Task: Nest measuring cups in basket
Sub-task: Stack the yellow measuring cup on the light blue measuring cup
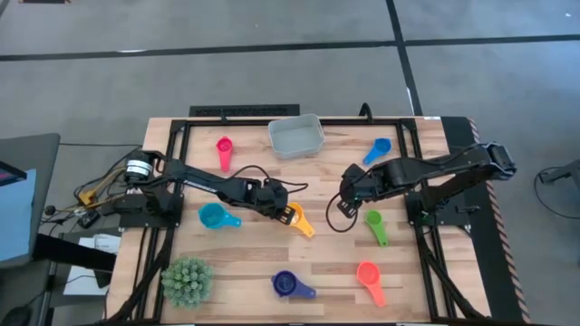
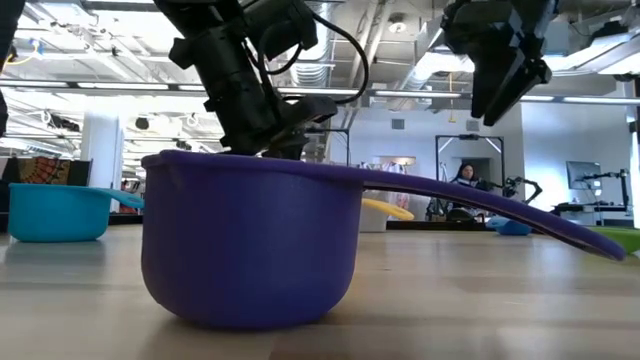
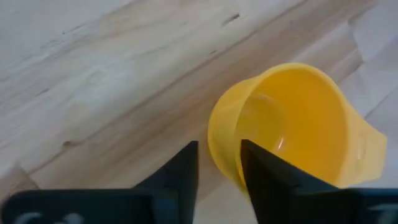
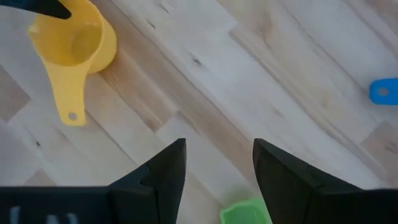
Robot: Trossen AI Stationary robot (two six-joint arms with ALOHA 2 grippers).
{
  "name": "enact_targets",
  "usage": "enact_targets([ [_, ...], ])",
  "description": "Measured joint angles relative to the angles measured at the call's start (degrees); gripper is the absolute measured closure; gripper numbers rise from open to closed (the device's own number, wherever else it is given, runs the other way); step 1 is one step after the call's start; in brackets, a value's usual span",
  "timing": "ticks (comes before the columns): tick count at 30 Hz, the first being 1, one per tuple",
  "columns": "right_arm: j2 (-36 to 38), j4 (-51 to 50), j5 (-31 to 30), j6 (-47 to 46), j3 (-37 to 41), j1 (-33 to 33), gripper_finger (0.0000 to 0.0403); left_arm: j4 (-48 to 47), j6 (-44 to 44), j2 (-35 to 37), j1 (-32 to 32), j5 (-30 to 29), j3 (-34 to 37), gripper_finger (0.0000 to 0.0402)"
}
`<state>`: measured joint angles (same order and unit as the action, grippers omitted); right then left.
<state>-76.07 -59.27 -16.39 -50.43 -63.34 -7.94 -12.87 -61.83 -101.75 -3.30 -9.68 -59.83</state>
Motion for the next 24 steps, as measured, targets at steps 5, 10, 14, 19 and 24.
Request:
enact_targets([
  [5, 0.2, -0.1, -0.5, 0.0, 0.0, 0.1, 0.0213, -0.6, 0.7, 0.3, 0.2, 0.0, 0.0, 0.0391],
  [10, 0.2, 0.0, -0.6, 0.0, 0.0, 0.1, 0.0244, -3.4, 0.6, 2.1, 0.2, 1.4, 0.0, 0.0398],
  [14, 0.2, 0.0, -1.1, -0.1, 0.0, 0.1, 0.027, -9.2, 0.4, 6.7, -0.3, -0.2, 0.0, 0.0399],
  [19, 0.1, 0.1, -1.7, -0.5, 0.0, 0.1, 0.0297, -22.9, -2.8, 14.8, -1.3, -5.6, 0.0, 0.04],
  [24, 0.1, 1.4, -1.7, -1.1, 0.0, 0.0, 0.0314, -37.6, -8.5, 23.8, -4.8, -7.3, 0.0, 0.04],
])
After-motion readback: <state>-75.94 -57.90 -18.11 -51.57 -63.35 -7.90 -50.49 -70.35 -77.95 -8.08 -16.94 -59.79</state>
